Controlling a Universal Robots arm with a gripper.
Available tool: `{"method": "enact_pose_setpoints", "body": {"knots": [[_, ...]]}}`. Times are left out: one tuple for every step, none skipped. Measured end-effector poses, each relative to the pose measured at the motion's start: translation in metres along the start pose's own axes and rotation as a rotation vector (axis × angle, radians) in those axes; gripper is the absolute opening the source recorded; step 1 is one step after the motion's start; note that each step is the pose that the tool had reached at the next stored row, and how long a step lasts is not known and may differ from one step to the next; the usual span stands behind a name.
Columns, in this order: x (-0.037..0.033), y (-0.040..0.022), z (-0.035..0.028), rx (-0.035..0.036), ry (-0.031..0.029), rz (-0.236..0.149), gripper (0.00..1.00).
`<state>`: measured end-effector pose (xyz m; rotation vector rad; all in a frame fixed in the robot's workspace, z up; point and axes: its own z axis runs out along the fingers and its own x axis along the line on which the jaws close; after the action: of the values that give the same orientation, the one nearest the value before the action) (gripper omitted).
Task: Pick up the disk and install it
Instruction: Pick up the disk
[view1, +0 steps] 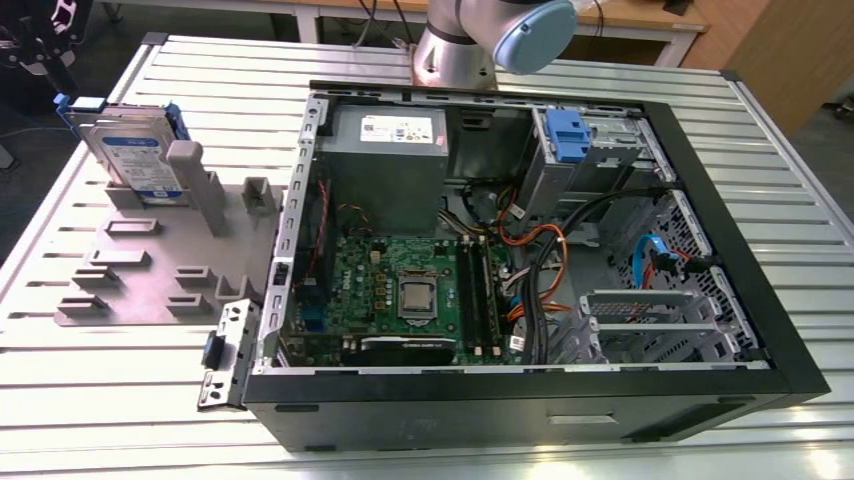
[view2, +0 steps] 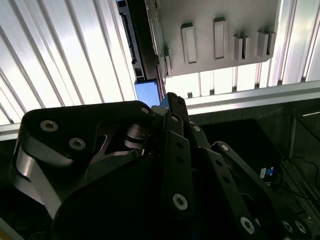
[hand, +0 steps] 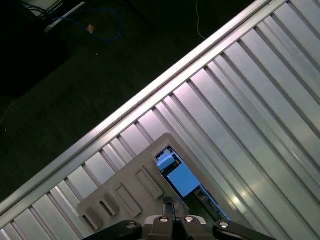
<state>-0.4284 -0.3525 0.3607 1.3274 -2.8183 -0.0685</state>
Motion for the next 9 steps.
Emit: {"method": "enact_pose_setpoints", "body": {"knots": [[0.0000,0.0000,0.0000,0.0000,0.0001,-0.001,0.11],[0.0000,0.0000,0.0000,0.0000,0.0001,-0.002,0.11],[0.0000,0.0000,0.0000,0.0001,0.0002,-0.003,0.11],[0.0000,0.0000,0.0000,0.0001,0.0001,-0.004,0.11],[0.0000,0.0000,0.0000,0.0000,0.0002,-0.004,0.11],[0.0000,0.0000,0.0000,0.0000,0.0002,-0.005,0.11],[0.0000,0.0000,0.0000,0.0000,0.0003,-0.006,0.11],[0.0000,0.0000,0.0000,0.0001,0.0003,-0.006,0.11],[0.0000,0.0000,0.0000,0.0000,0.0003,-0.007,0.11]]}}
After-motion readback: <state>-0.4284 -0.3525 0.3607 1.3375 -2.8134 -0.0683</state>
